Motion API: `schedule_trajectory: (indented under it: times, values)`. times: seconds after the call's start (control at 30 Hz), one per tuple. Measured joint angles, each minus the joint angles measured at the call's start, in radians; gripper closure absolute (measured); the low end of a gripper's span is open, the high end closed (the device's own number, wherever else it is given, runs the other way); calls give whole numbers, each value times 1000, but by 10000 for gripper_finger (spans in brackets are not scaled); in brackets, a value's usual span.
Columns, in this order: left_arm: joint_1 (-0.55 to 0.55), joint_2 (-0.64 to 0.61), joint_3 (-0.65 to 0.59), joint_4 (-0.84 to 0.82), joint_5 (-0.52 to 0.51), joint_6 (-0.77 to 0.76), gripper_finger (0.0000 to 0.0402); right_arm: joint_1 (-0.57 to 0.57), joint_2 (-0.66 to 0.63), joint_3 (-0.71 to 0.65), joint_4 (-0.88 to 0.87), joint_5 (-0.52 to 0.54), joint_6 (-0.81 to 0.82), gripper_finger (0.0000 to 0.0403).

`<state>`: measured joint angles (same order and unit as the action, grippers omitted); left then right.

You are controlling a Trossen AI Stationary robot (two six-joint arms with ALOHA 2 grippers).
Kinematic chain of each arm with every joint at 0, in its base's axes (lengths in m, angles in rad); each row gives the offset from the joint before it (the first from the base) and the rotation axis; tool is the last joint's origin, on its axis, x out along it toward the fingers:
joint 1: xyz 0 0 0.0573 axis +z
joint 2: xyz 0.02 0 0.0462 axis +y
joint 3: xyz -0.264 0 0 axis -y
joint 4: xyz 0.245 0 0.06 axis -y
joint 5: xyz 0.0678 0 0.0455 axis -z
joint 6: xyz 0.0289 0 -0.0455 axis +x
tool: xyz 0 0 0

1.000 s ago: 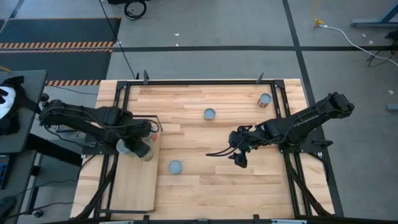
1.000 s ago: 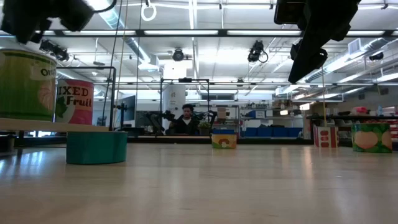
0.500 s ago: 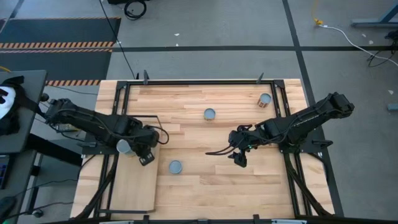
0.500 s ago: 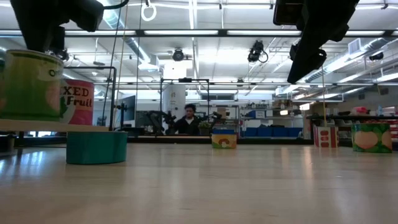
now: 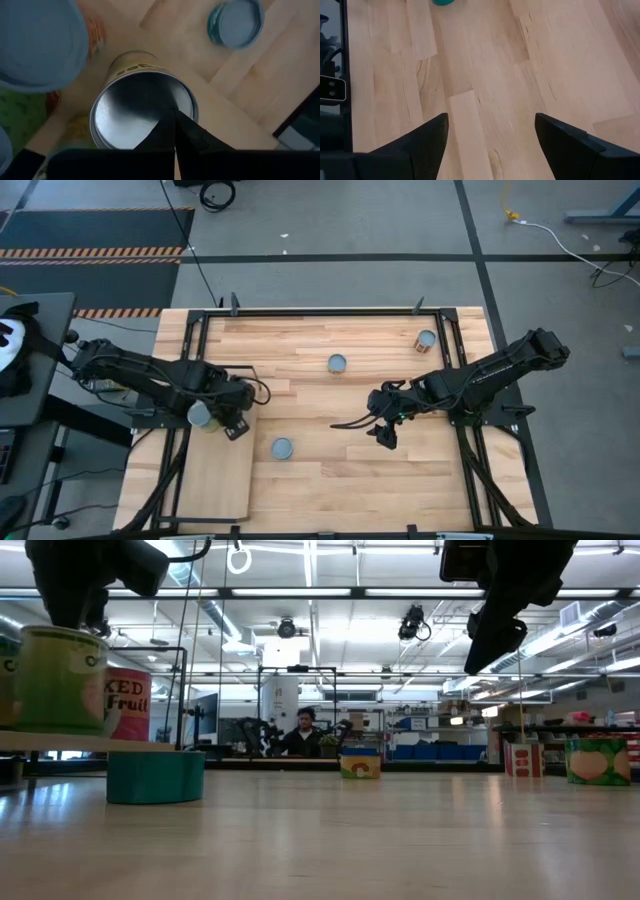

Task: Pick and place cans onto a shelf
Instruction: Adjust the cans on the shelf, then put the canned tuna on the shelf

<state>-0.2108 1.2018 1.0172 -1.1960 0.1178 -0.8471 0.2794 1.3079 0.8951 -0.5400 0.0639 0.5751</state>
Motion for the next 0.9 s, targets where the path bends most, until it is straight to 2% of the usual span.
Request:
schedule_trajectory:
  times: [0.2, 0.37, 0.47, 0.57, 0.67, 0.73, 0.9]
  values:
    - [0, 2, 20, -18, -1, 36, 399, 0, 0, 0, 0, 0, 22, 100]
    - [-1, 2, 94, -40, -61, 73, 396, 0, 0, 0, 0, 0, 86, 100]
    - [-1, 2, 149, -33, -97, 94, 377, 0, 0, 0, 0, 4, 85, 100]
    - [-4, 2, 182, 48, -137, 130, 343, 0, 0, 0, 0, 41, 87, 100]
    - [-16, 15, 176, 178, -191, 235, 297, 0, 0, 0, 0, 95, 96, 100]
    - [-18, 47, 168, 261, -193, 302, 260, -6, 0, 0, 1, 113, 123, 99]
    - [-19, 177, 167, 333, -193, 388, 165, -9, 0, 0, 1, 118, 149, 95]
